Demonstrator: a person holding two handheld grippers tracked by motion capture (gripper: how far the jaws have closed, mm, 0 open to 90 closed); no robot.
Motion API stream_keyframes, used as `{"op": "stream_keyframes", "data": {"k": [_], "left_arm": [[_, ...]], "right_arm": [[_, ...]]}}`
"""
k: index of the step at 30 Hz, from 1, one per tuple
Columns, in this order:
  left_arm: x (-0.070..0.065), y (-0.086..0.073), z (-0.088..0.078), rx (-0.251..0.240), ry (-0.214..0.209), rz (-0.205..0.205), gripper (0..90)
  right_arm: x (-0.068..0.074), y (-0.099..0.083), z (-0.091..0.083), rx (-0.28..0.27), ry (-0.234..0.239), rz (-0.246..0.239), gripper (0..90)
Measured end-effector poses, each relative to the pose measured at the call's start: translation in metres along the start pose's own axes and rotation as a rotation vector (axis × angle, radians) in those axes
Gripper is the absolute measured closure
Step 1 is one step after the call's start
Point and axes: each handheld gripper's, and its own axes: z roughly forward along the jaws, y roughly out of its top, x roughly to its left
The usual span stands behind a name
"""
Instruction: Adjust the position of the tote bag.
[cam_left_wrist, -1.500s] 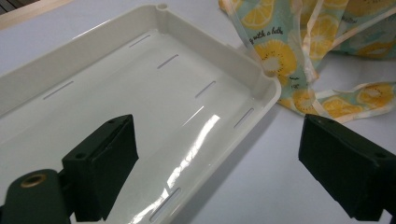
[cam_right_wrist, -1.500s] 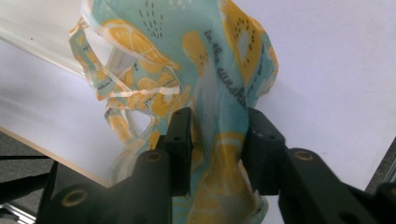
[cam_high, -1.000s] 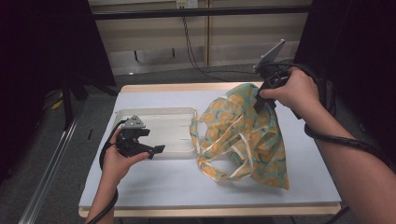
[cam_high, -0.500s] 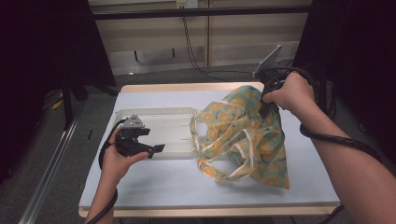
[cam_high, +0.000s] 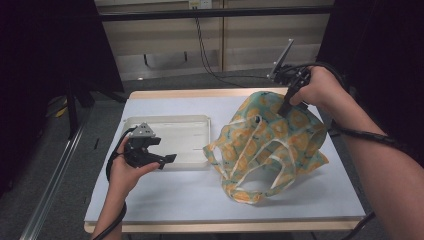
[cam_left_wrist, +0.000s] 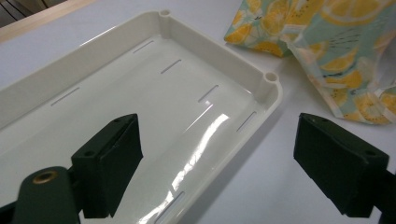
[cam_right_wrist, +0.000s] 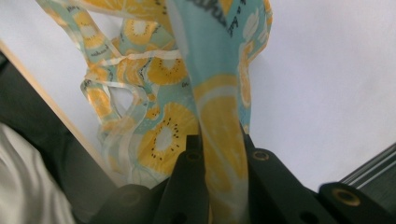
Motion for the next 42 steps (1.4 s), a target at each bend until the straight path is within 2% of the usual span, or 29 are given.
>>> {"op": "stream_keyframes", "data": {"k": [4,12,16,20,22,23,24,27,29,31,32,34,36,38,39,40,41,42], "left_arm": [[0.001,0.0,0.0,0.004,0.014,0.005,15.2],[0.002,-0.001,-0.003,-0.005,0.027,-0.006,15.2],[0.003,-0.001,-0.004,-0.004,0.032,-0.007,15.3],[0.003,-0.001,-0.004,-0.008,0.024,-0.008,15.3],[0.003,-0.001,-0.002,-0.013,0.021,-0.006,15.4],[0.003,-0.001,-0.003,-0.001,0.021,-0.004,15.3],[0.003,-0.001,-0.003,0.003,0.026,-0.005,15.3],[0.003,-0.002,-0.001,0.003,0.024,-0.007,15.4],[0.003,-0.002,0.0,0.0,0.017,-0.009,15.8],[0.002,-0.002,0.001,0.001,0.016,-0.004,15.8],[0.002,-0.001,0.0,0.002,0.021,-0.004,15.8],[0.002,-0.001,-0.001,0.0,0.011,-0.005,15.8],[0.002,-0.001,-0.001,-0.002,0.015,-0.01,15.9],[0.003,-0.001,-0.002,-0.002,0.011,-0.011,15.9],[0.003,-0.001,-0.002,-0.001,0.01,-0.01,15.9],[0.003,-0.001,-0.002,-0.001,0.01,-0.01,15.9],[0.003,-0.001,-0.001,-0.006,0.003,-0.017,15.9],[0.003,-0.001,-0.001,-0.002,0.001,-0.011,15.8]], "right_arm": [[-0.001,0.005,-0.001,-0.022,0.01,-0.171,90.0],[0.004,0.017,0.004,0.002,0.004,-0.378,90.0],[0.003,0.021,0.006,0.01,0.011,-0.439,90.0],[0.004,0.028,0.006,0.019,0.0,-0.534,90.0],[0.005,0.032,0.006,0.024,0.0,-0.557,90.0],[0.004,0.034,0.006,0.023,0.0,-0.594,90.0],[0.006,0.035,0.006,0.026,0.0,-0.592,90.0],[0.006,0.04,0.01,0.028,0.008,-0.638,90.0],[0.005,0.042,0.013,0.038,0.005,-0.653,90.0],[0.006,0.044,0.015,0.021,0.022,-0.661,90.0],[0.006,0.045,0.015,0.033,0.014,-0.64,89.7],[0.007,0.048,0.015,0.004,0.015,-0.621,75.6],[0.008,0.047,0.014,-0.008,-0.015,-0.528,65.3],[0.008,0.045,0.011,-0.014,-0.024,-0.478,57.9],[0.008,0.045,0.009,-0.021,-0.028,-0.419,51.5],[0.008,0.045,0.009,-0.021,-0.028,-0.419,51.5],[0.008,0.043,0.008,-0.042,-0.013,-0.332,49.5],[0.006,0.04,0.005,-0.065,-0.006,-0.316,50.0]]}}
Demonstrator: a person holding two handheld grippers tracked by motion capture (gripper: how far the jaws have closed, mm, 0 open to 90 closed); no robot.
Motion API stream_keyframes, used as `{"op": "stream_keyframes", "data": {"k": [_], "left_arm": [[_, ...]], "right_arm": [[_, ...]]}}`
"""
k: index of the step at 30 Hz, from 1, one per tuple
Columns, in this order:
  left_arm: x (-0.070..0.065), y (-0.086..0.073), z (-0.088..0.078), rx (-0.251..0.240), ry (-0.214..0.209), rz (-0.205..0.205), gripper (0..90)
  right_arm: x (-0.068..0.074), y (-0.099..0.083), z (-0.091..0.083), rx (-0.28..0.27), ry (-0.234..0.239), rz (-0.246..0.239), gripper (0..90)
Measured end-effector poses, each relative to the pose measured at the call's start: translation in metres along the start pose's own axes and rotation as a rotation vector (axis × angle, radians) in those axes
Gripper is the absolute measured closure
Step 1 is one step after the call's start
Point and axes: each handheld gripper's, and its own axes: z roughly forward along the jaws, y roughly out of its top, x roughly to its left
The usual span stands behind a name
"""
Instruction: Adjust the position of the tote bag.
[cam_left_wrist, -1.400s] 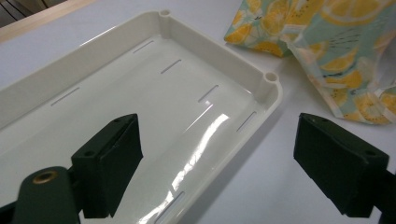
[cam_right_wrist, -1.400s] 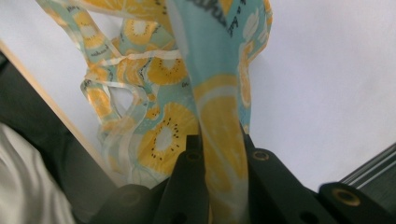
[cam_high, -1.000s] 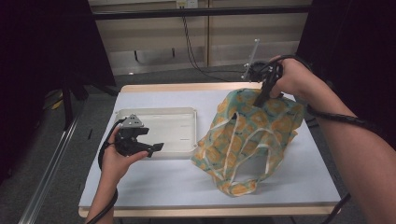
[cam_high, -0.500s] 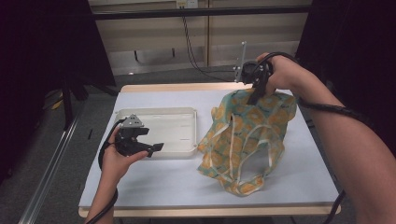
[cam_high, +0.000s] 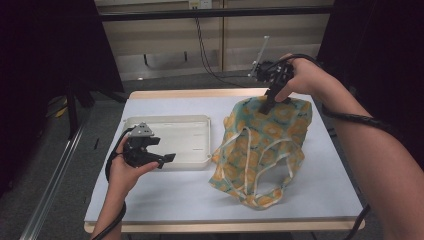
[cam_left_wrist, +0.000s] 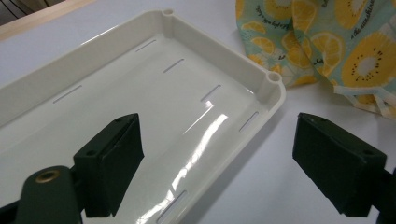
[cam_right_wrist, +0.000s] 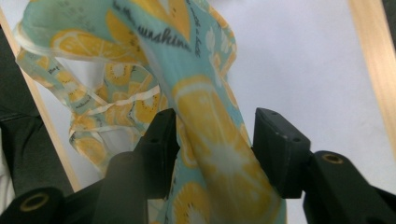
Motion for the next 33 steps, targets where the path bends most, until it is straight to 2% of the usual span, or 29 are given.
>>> {"op": "stream_keyframes", "data": {"k": [1,3,5,7,9,10,15,16,20,23,24,25,28,33], "left_arm": [[-0.002,0.001,0.001,-0.002,-0.005,-0.006,15.7],[-0.003,0.002,0.002,0.005,-0.007,-0.003,15.3],[-0.003,0.003,0.004,0.017,-0.02,0.005,14.9],[-0.005,0.005,0.006,0.015,-0.029,-0.01,14.4],[-0.006,0.006,0.006,0.025,-0.033,-0.005,13.9],[-0.008,0.008,0.008,0.028,-0.054,-0.008,13.8],[-0.012,0.014,0.011,0.03,-0.085,-0.007,12.9],[-0.016,0.018,0.012,0.026,-0.101,0.0,12.8],[-0.025,0.027,0.016,0.034,-0.116,0.024,12.5],[-0.028,0.031,0.019,0.03,-0.136,0.029,12.5],[-0.031,0.036,0.02,0.046,-0.143,0.045,12.7],[-0.033,0.038,0.021,0.037,-0.147,0.047,12.7],[-0.035,0.045,0.023,0.048,-0.166,0.048,13.1],[-0.041,0.056,0.024,0.052,-0.197,0.053,15.0]], "right_arm": [[0.0,-0.005,-0.004,0.003,-0.036,0.033,45.8],[-0.001,-0.01,-0.008,-0.008,-0.051,0.092,45.6],[-0.002,-0.017,-0.013,-0.012,-0.085,0.105,43.5],[-0.003,-0.025,-0.017,-0.007,-0.087,0.169,41.4],[-0.003,-0.033,-0.021,-0.01,-0.091,0.167,39.8],[-0.002,-0.038,-0.022,-0.018,-0.102,0.163,39.1],[-0.003,-0.061,-0.026,-0.021,-0.107,0.201,38.3],[-0.003,-0.065,-0.026,-0.01,-0.11,0.203,38.4],[-0.001,-0.08,-0.029,-0.014,-0.106,0.218,38.1],[0.003,-0.087,-0.03,-0.022,-0.112,0.219,37.1],[0.005,-0.089,-0.03,-0.022,-0.115,0.22,36.3],[0.007,-0.09,-0.03,-0.026,-0.115,0.215,36.1],[0.012,-0.094,-0.03,-0.032,-0.119,0.24,34.7],[0.018,-0.103,-0.028,-0.04,-0.13,0.249,31.9]]}}
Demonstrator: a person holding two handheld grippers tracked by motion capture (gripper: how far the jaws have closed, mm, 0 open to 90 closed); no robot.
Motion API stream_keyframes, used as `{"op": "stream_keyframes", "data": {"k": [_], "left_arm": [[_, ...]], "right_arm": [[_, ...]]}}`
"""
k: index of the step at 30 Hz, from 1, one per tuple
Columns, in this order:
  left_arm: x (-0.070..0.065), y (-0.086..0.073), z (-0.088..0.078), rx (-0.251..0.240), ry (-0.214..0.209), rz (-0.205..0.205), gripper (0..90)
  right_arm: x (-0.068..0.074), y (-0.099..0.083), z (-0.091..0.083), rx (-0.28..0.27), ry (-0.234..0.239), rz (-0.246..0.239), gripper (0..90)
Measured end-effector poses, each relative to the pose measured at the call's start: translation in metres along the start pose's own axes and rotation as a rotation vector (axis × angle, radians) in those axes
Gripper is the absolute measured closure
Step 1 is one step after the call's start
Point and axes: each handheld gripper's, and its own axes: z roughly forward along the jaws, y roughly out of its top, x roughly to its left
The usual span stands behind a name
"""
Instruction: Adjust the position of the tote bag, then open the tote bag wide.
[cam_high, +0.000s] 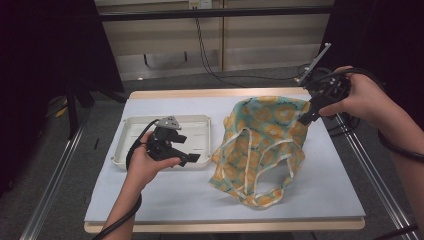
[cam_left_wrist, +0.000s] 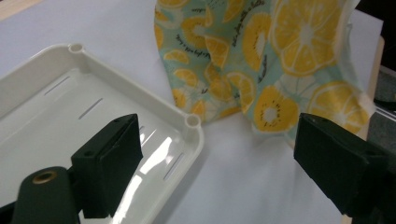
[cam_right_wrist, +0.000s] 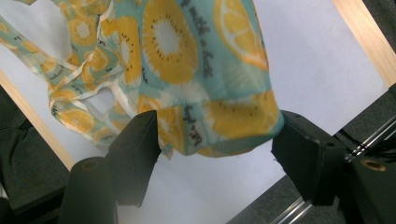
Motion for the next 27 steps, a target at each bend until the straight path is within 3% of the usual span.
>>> {"op": "stream_keyframes", "data": {"k": [3,12,15,27], "left_arm": [[-0.001,0.005,0.002,-0.006,-0.005,-0.007,15.1],[-0.009,0.02,0.007,-0.023,-0.029,0.033,19.2],[-0.013,0.028,0.009,-0.016,-0.035,0.045,20.4],[-0.019,0.04,0.019,-0.004,-0.06,0.06,20.7]], "right_arm": [[0.0,-0.007,0.0,-0.006,-0.003,0.015,31.6],[0.001,-0.023,0.005,-0.013,0.008,0.048,32.6],[0.006,-0.027,0.01,-0.019,0.023,0.019,32.9],[0.027,-0.031,0.024,-0.036,0.038,-0.013,33.5]]}}
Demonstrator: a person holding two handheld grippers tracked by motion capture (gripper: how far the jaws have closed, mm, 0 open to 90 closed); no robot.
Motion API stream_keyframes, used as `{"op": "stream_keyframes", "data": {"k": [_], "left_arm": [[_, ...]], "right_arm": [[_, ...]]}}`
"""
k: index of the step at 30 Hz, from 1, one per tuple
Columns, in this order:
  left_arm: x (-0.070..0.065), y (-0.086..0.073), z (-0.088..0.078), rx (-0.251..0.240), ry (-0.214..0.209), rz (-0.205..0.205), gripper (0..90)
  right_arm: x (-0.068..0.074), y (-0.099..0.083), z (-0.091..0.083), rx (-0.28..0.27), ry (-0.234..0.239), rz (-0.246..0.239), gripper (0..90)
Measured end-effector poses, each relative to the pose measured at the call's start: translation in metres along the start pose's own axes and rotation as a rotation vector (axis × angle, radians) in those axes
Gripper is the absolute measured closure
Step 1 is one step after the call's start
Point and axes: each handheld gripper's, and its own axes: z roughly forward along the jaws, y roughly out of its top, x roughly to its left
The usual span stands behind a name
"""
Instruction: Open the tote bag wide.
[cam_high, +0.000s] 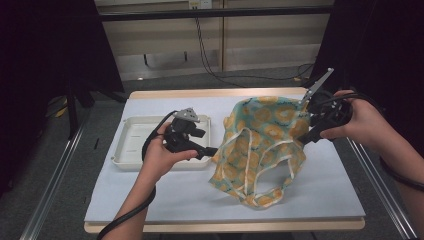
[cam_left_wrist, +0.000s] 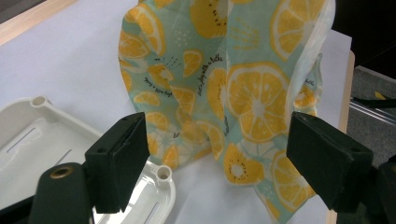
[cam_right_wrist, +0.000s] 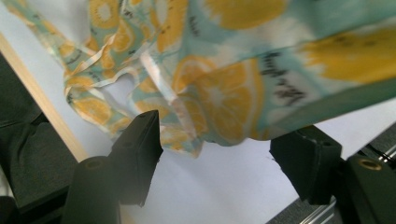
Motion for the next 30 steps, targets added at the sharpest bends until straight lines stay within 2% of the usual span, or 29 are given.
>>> {"op": "stream_keyframes", "data": {"k": [1,4,6,7,8,12,18,19,20,22,23,25,27,28,29,30], "left_arm": [[0.0,0.001,0.002,-0.004,-0.005,0.005,20.8],[-0.002,0.003,0.004,0.0,-0.005,0.005,21.2],[-0.003,0.008,0.006,0.012,-0.008,0.028,21.3],[-0.005,0.009,0.007,0.006,-0.01,0.026,21.6],[-0.005,0.01,0.008,0.018,-0.012,0.047,21.7],[-0.006,0.013,0.011,0.021,-0.022,0.06,22.4],[-0.008,0.014,0.016,0.024,-0.032,0.057,22.7],[-0.008,0.015,0.016,0.032,-0.027,0.05,22.7],[-0.008,0.015,0.016,0.032,-0.027,0.05,22.8],[-0.006,0.015,0.019,0.035,-0.035,0.06,24.0],[-0.006,0.015,0.019,0.035,-0.035,0.06,25.2],[-0.006,0.016,0.02,0.023,-0.038,0.064,30.3],[-0.006,0.017,0.02,0.014,-0.043,0.064,36.2],[-0.006,0.018,0.02,0.017,-0.043,0.072,36.4],[-0.008,0.018,0.021,0.011,-0.049,0.055,37.8],[-0.007,0.019,0.02,0.027,-0.046,0.075,40.8]], "right_arm": [[0.001,-0.001,0.001,-0.001,0.005,-0.021,33.5],[0.004,-0.001,0.004,-0.007,0.009,-0.01,33.6],[0.006,-0.001,0.01,0.001,0.01,-0.025,34.3],[0.007,-0.001,0.011,-0.003,0.011,-0.021,34.2],[0.007,0.0,0.013,0.002,0.016,-0.015,34.2],[0.01,0.002,0.023,0.001,0.018,-0.025,34.5],[0.012,0.004,0.036,0.025,0.004,-0.023,39.1],[0.011,0.005,0.04,0.021,-0.018,-0.01,46.3],[0.011,0.005,0.04,0.021,-0.018,-0.01,46.3],[0.01,0.006,0.042,0.013,-0.034,0.013,55.8],[0.01,0.006,0.042,0.013,-0.034,0.013,55.8],[0.007,0.006,0.043,0.01,-0.044,0.018,69.6],[0.006,0.007,0.042,0.012,-0.03,0.017,77.5],[0.006,0.008,0.043,0.009,-0.028,0.024,80.7],[0.006,0.008,0.042,0.015,-0.031,0.031,87.4],[0.006,0.009,0.041,0.022,-0.024,0.027,89.4]]}}
